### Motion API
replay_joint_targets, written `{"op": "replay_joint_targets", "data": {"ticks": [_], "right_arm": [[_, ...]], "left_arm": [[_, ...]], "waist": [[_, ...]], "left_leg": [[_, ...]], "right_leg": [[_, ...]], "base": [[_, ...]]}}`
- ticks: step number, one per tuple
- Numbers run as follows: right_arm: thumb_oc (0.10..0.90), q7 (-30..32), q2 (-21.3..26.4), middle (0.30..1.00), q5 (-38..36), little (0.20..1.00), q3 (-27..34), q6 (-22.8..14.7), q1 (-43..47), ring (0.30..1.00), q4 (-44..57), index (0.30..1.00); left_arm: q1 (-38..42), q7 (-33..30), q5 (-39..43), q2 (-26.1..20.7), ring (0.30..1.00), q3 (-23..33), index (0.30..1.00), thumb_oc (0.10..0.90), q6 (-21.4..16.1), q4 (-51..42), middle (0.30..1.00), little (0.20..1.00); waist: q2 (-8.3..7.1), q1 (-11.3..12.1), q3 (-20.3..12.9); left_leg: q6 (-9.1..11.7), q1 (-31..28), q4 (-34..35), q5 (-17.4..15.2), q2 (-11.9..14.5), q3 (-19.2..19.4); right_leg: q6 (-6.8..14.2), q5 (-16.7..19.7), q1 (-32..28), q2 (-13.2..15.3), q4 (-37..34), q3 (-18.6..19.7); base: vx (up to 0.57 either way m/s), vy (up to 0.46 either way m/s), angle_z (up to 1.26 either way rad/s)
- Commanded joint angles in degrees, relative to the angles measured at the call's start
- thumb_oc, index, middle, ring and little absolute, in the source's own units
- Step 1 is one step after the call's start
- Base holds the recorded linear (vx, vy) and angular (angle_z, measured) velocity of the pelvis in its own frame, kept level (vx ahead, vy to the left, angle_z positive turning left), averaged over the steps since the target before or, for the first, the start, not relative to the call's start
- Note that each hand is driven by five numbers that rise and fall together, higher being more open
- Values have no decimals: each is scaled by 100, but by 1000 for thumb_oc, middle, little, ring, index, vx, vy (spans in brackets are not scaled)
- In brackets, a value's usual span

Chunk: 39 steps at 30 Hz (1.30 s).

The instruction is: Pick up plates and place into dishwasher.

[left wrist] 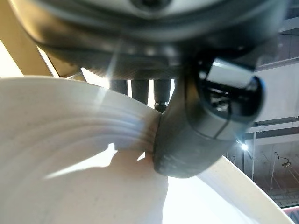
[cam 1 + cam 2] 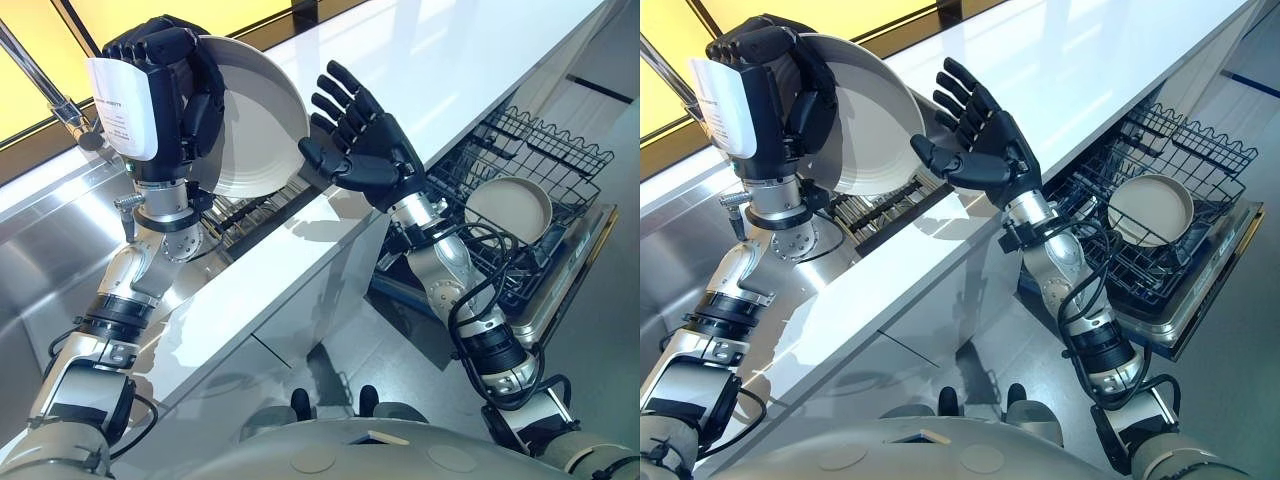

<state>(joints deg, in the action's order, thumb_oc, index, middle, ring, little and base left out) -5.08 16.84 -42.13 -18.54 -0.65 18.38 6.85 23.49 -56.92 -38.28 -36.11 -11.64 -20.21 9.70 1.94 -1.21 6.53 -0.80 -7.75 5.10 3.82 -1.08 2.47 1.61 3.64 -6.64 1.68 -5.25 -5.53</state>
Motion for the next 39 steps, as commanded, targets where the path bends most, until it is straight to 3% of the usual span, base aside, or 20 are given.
{"op": "replay_joint_targets", "data": {"ticks": [1, 13, 21, 29, 31, 32, 33, 34, 39], "right_arm": [[800, -254, -335, 900, -267, 900, 167, -355, 364, 900, 295, 900], [800, -203, -373, 900, -266, 900, -35, -41, 342, 900, 131, 900], [800, 99, -488, 900, -207, 900, -42, -103, 260, 900, 97, 900], [800, 303, -557, 900, -262, 900, -107, -23, 146, 900, 70, 900], [696, 391, -569, 811, -265, 796, -132, -73, 142, 811, 72, 811], [306, 417, -572, 476, -268, 406, -135, -103, 134, 476, 72, 476], [136, 450, -574, 331, -261, 236, -124, -118, 115, 331, 95, 331], [100, 454, -584, 300, -254, 200, -111, -127, 95, 300, 103, 300], [100, 483, -615, 300, -203, 200, -89, -238, -12, 300, 114, 300]], "left_arm": [[660, -221, 181, -206, 300, -161, 300, 100, -76, 269, 300, 200], [688, -297, 335, -106, 300, -300, 300, 100, -301, 378, 300, 200], [485, -287, 299, 354, 300, -310, 300, 100, -678, -111, 300, 200], [464, -83, 396, 571, 300, -416, 300, 100, -748, -672, 300, 200], [442, 39, 501, 652, 300, -462, 300, 100, -712, -790, 300, 200], [420, 102, 555, 673, 300, -461, 300, 100, -695, -825, 300, 200], [371, 168, 666, 710, 300, -463, 300, 100, -712, -851, 300, 200], [318, 205, 669, 758, 300, -448, 300, 100, -737, -874, 300, 200], [52, 451, 887, 947, 300, -408, 300, 100, -849, -966, 300, 200]], "waist": [[19, 61, -584], [25, 57, -572], [13, 75, -528], [8, 76, -483], [7, 82, -459], [9, 87, -451], [8, 94, -444], [6, 100, -434], [4, 131, -397]], "left_leg": [[-45, -104, -22, -740, -252, 42], [-47, -99, -24, -717, -258, -35], [-56, -82, -10, -693, -265, -220], [-67, -73, -10, -695, -275, -334], [-69, -80, -10, -696, -279, -355], [-69, -86, -10, -696, -279, -360], [-70, -88, -10, -697, -278, -361], [-72, -89, -10, -696, -282, -370], [-85, -97, -10, -696, -291, -408]], "right_leg": [[-14, -1001, -76, -347, 411, -335], [-35, -1026, -82, -371, 427, -284], [-53, -1091, -70, -397, 536, -219], [-62, -1134, -70, -400, 588, -217], [-63, -1136, -70, -394, 596, -229], [-63, -1140, -74, -393, 602, -233], [-62, -1146, -79, -388, 608, -242], [-61, -1147, -82, -386, 608, -246], [-56, -1152, -90, -371, 625, -284]], "base": [[0, 0, 0], [0, 0, 0], [28, 1, 9], [26, 0, 9], [22, -6, 8], [20, -2, 8], [18, -2, 7], [14, 0, 4], [0, 0, 0]]}}
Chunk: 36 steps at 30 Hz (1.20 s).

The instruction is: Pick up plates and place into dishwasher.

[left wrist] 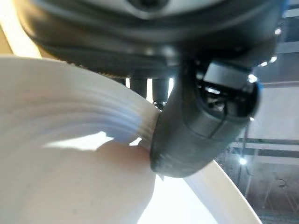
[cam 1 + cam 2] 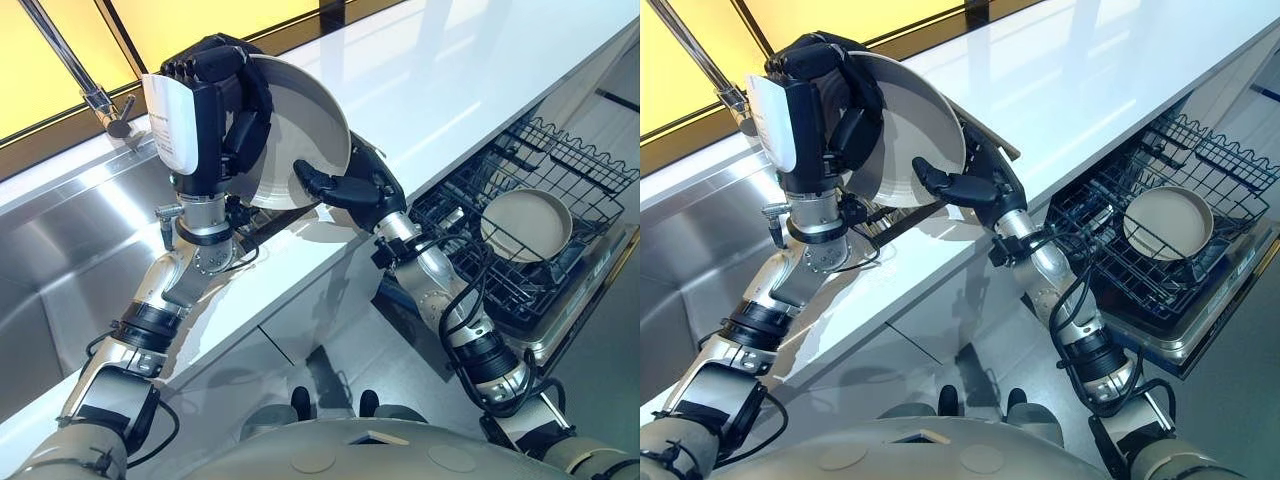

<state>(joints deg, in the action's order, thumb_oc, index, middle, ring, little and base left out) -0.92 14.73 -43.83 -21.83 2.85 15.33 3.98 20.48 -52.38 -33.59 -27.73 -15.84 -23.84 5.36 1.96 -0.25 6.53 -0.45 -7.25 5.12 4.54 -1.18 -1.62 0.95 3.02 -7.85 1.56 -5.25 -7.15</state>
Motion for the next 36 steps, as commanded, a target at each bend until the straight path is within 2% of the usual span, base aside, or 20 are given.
{"op": "replay_joint_targets", "data": {"ticks": [1, 9, 16, 17, 18, 19, 20, 24, 27, 32, 36], "right_arm": [[100, 68, -407, 300, -35, 200, 242, -593, 285, 300, 403, 300], [100, 159, -454, 300, 28, 200, 285, -866, 215, 300, 400, 300], [100, 184, -410, 300, 175, 200, 435, -1165, 158, 300, 463, 300], [100, 196, -409, 300, 248, 200, 451, -1225, 151, 300, 464, 300], [100, 210, -393, 300, 348, 200, 471, -1311, 144, 300, 464, 300], [100, 239, -373, 300, 408, 200, 485, -1372, 143, 300, 471, 300], [100, 262, -363, 300, 475, 200, 494, -1429, 148, 300, 469, 300], [100, 469, -261, 300, 810, 200, 670, -1687, 225, 300, 506, 300], [100, 756, -79, 300, 1313, 200, 970, -1845, 407, 300, 552, 300], [100, 1394, 365, 300, 2326, 200, 1558, -2103, 752, 300, 475, 300], [100, 1652, 699, 300, 2576, 200, 2134, -2301, 729, 300, 330, 300]], "left_arm": [[338, 28, 432, 127, 300, 16, 300, 100, -490, -537, 300, 200], [86, 806, 1246, 426, 300, -109, 300, 100, -569, -460, 300, 200], [-253, 1354, 1640, 582, 300, -161, 300, 100, -590, -248, 300, 200], [-278, 1468, 1781, 598, 338, -167, 338, 144, -574, -228, 338, 244], [-315, 1688, 2061, 624, 411, -179, 411, 229, -559, -194, 411, 329], [-342, 1875, 2343, 641, 698, -180, 698, 564, -522, -187, 698, 664], [-361, 2017, 2565, 659, 900, -179, 900, 800, -494, -175, 900, 900], [-540, 3200, 4308, 843, 900, -114, 900, 800, -135, -19, 900, 900], [-635, 3730, 5032, 946, 900, -6, 900, 800, 60, 55, 900, 900], [-614, 4060, 5466, 794, 900, 359, 900, 800, 72, -231, 900, 900], [-557, 4103, 5649, 547, 900, 890, 900, 800, 90, -725, 900, 900]], "waist": [[2, 37, -397], [-3, 76, -364], [-15, 122, -327], [-14, 125, -322], [-16, 131, -316], [-16, 136, -318], [-16, 140, -316], [-14, 159, -305], [-14, 157, -290], [-10, 178, -312], [-11, 180, -340]], "left_leg": [[-121, -146, -12, -767, -282, -2], [-135, -178, -12, -771, -288, -34], [-141, -209, -12, -771, -281, -38], [-139, -208, -12, -770, -279, -33], [-140, -209, -12, -768, -278, -34], [-139, -207, -12, -765, -276, -35], [-138, -207, -12, -764, -275, -37], [-134, -218, -12, -772, -264, -35], [-130, -229, -12, -774, -254, -25], [-122, -188, -12, -738, -244, -38], [-114, -180, -12, -744, -239, -71]], "right_leg": [[9, -1091, 32, -359, 627, -122], [22, -1103, 10, -351, 650, -155], [22, -1091, -30, -349, 622, -186], [22, -1090, -31, -351, 620, -189], [21, -1089, -35, -352, 617, -192], [20, -1086, -40, -354, 609, -190], [20, -1083, -41, -355, 606, -189], [29, -1075, -60, -359, 585, -201], [33, -1064, -74, -360, 562, -202], [37, -1001, -51, -356, 507, -208], [37, -1000, -72, -354, 466, -219]], "base": [[0, 0, 0], [8, -6, 3], [-1, -8, 3], [-16, -16, 3], [0, 0, 0], [0, 0, 0], [0, 0, 0], [0, 0, 0], [0, 0, 0], [-14, 0, 0], [-8, -1, 0]]}}
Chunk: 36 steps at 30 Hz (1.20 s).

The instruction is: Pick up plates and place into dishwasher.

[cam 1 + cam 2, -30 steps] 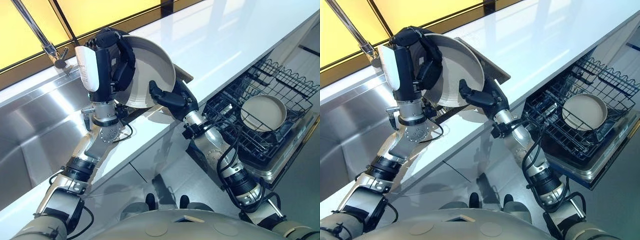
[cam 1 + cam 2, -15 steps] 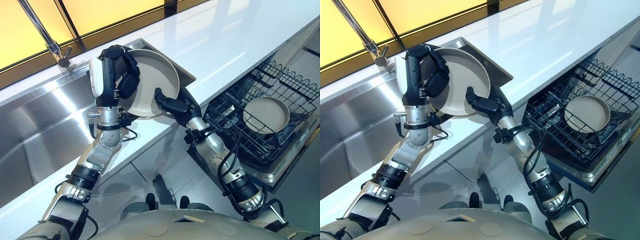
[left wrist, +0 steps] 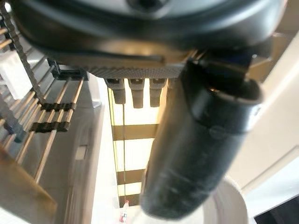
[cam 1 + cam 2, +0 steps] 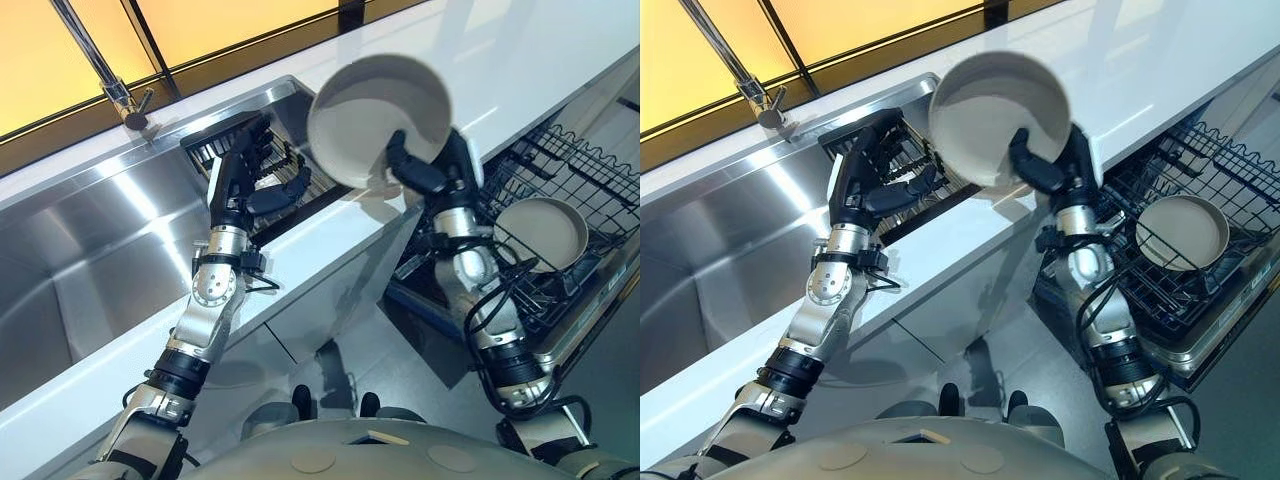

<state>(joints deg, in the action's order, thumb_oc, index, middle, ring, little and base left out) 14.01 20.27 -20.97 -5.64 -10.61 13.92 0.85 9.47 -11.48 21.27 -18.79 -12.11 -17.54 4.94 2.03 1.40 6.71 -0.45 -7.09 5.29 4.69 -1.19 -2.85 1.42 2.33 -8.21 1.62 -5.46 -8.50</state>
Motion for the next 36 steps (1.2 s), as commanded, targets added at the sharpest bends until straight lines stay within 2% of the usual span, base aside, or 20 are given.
{"op": "replay_joint_targets", "data": {"ticks": [1, 7, 11, 13, 15, 16, 18, 23, 28, 36], "right_arm": [[100, 184, 173, 300, 297, 200, 602, -986, 836, 300, 626, 300], [100, 590, 379, 300, 703, 200, 965, -1182, 780, 300, 494, 300], [100, 1485, 870, 300, 1969, 200, 1244, -1281, 915, 300, 251, 300], [100, 2022, 1374, 300, 2941, 200, 1496, -980, 969, 300, 76, 300], [100, 2316, 1698, 300, 3477, 200, 1711, -747, 921, 300, -79, 300], [100, 2376, 1746, 300, 3538, 200, 1742, -715, 905, 300, -100, 300], [100, 2517, 2054, 300, 3878, 200, 1976, -414, 763, 300, -265, 300], [100, 2197, 2413, 300, 3968, 200, 2482, 1, 156, 300, -719, 300], [100, 1963, 2315, 300, 3725, 200, 2860, -181, -550, 300, -1066, 300], [100, 1318, 2098, 300, 3362, 200, 2849, -51, -970, 300, -1507, 300]], "left_arm": [[550, -9, 159, -385, 900, 609, 900, 800, -533, -776, 900, 900], [601, -177, 51, -578, 900, 982, 900, 800, -640, -973, 900, 900], [657, -270, 12, -785, 900, 1127, 900, 800, -576, -729, 900, 900], [625, -245, 29, -929, 900, 1257, 900, 800, -490, -563, 900, 900], [568, -131, 69, -1025, 900, 1404, 900, 800, -452, -468, 900, 900], [557, -113, 68, -1039, 900, 1430, 900, 800, -450, -450, 900, 900], [479, -86, 50, -1138, 900, 1579, 900, 800, -383, -413, 900, 900], [241, 5, -5, -1269, 900, 1948, 900, 800, -320, -289, 900, 900], [-5, 55, -25, -1245, 900, 2267, 900, 800, -266, -196, 900, 900], [-213, 323, -171, -1281, 900, 2419, 900, 800, -188, 148, 900, 900]], "waist": [[-18, 11, -360], [2, -14, -367], [5, -33, -367], [-11, -51, -369], [-26, -62, -369], [-28, -64, -370], [-42, -91, -366], [-45, -185, -331], [-20, -298, -268], [34, -391, -123]], "left_leg": [[-112, -193, -29, -761, -240, 43], [-96, -181, -29, -775, -234, 35], [-77, -191, -29, -799, -227, 66], [-81, -195, -29, -804, -231, 88], [-85, -197, -29, -810, -233, 102], [-86, -195, -29, -810, -232, 107], [-98, -195, -29, -816, -231, 130], [-125, -204, -29, -820, -226, 202], [-156, -222, -29, -821, -209, 292], [-160, -220, -29, -822, -208, 403]], "right_leg": [[-7, -931, -39, -360, 477, -84], [-8, -926, -53, -355, 437, -73], [7, -933, -65, -357, 431, -72], [17, -943, -63, -357, 452, -46], [29, -952, -59, -356, 469, -26], [32, -954, -55, -355, 473, -21], [45, -963, -31, -352, 504, 9], [68, -966, 28, -348, 574, 92], [87, -970, 88, -342, 644, 164], [119, -962, 184, -320, 726, 203]], "base": [[0, 0, 0], [-14, 9, 6], [-3, 16, 8], [7, 23, 10], [12, 14, 8], [8, 13, 4], [0, 0, 0], [7, 15, -3], [18, 19, -13], [13, 13, -11]]}}
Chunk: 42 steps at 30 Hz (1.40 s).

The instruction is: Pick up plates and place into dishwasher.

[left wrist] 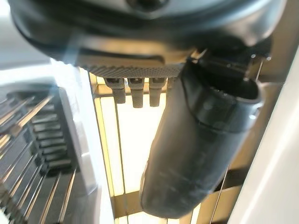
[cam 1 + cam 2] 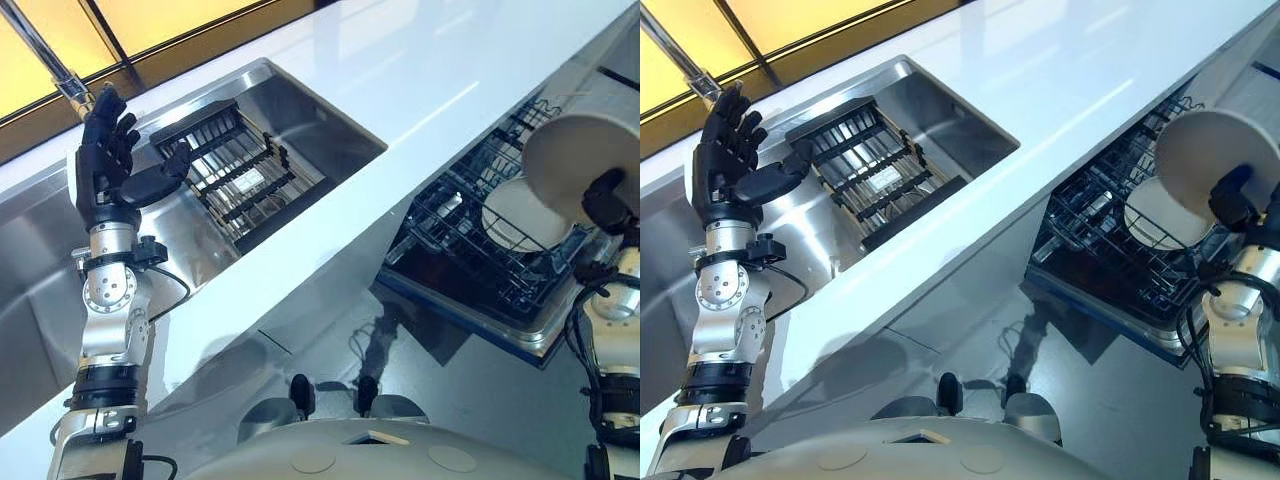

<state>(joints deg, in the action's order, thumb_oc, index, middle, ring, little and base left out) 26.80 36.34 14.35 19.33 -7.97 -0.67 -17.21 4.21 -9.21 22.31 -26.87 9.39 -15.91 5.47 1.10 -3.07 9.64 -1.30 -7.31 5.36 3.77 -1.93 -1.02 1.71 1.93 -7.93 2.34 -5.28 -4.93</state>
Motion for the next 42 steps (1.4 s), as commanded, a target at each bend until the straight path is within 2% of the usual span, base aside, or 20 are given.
{"op": "replay_joint_targets", "data": {"ticks": [1, 4, 10, 24, 36, 37, 38, 42], "right_arm": [[100, -22, 482, 300, -198, 200, 341, -319, 462, 300, 249, 300], [100, -300, 494, 300, -295, 200, 283, -286, 335, 300, 87, 300], [100, -406, 589, 300, -424, 200, 81, -191, 424, 300, -117, 300], [100, -280, 420, 300, -561, 200, -968, 590, 1235, 300, -424, 300], [100, -723, 233, 300, -405, 200, -1754, 1395, 1660, 300, -955, 300], [569, -760, 218, 702, -433, 669, -1781, 1424, 1668, 702, -968, 702], [800, -803, 203, 900, -415, 900, -1796, 1446, 1667, 900, -956, 900], [800, -808, 128, 900, -343, 900, -1861, 1482, 1652, 900, -742, 900]], "left_arm": [[288, 115, -322, -492, 900, 272, 900, 800, -326, 118, 900, 900], [138, 228, -372, -637, 900, 331, 900, 800, -259, 241, 900, 900], [5, 241, -259, -737, 900, 380, 900, 800, -279, 350, 900, 900], [72, 69, -220, -586, 900, -6, 900, 800, -293, 436, 900, 900], [212, 42, -234, -530, 900, -261, 900, 800, -238, 459, 900, 900], [214, 42, -231, -523, 900, -275, 900, 800, -232, 456, 900, 900], [207, 51, -248, -508, 900, -283, 900, 800, -227, 448, 900, 900], [189, 50, -260, -470, 900, -315, 900, 800, -192, 388, 900, 900]], "waist": [[133, 54, -397], [158, 56, -307], [185, 134, -186], [296, 411, 99], [324, 519, 217], [326, 520, 223], [330, 519, 231], [316, 519, 235]], "left_leg": [[-76, -195, -36, -728, -134, 224], [-72, -168, -36, -717, -135, 244], [-54, -98, -36, -690, -153, 218], [2, 161, -55, -579, -185, 53], [23, 278, -69, -485, -215, -21], [21, 279, -71, -484, -216, -23], [18, 276, -73, -482, -221, -29], [-3, 269, -79, -476, -231, -41]], "right_leg": [[91, -920, 164, -389, 715, -156], [108, -897, 206, -372, 712, -173], [120, -838, 246, -354, 642, -221], [107, -776, 404, -316, 590, -333], [54, -756, 497, -287, 660, -414], [52, -758, 501, -285, 670, -418], [49, -758, 507, -285, 682, -419], [45, -758, 510, -286, 708, -413]], "base": [[15, 4, -6], [18, -1, -10], [5, -3, -2], [-1, -1, 6], [-7, 7, 8], [0, 14, 8], [-3, 13, 5], [-1, 3, 1]]}}
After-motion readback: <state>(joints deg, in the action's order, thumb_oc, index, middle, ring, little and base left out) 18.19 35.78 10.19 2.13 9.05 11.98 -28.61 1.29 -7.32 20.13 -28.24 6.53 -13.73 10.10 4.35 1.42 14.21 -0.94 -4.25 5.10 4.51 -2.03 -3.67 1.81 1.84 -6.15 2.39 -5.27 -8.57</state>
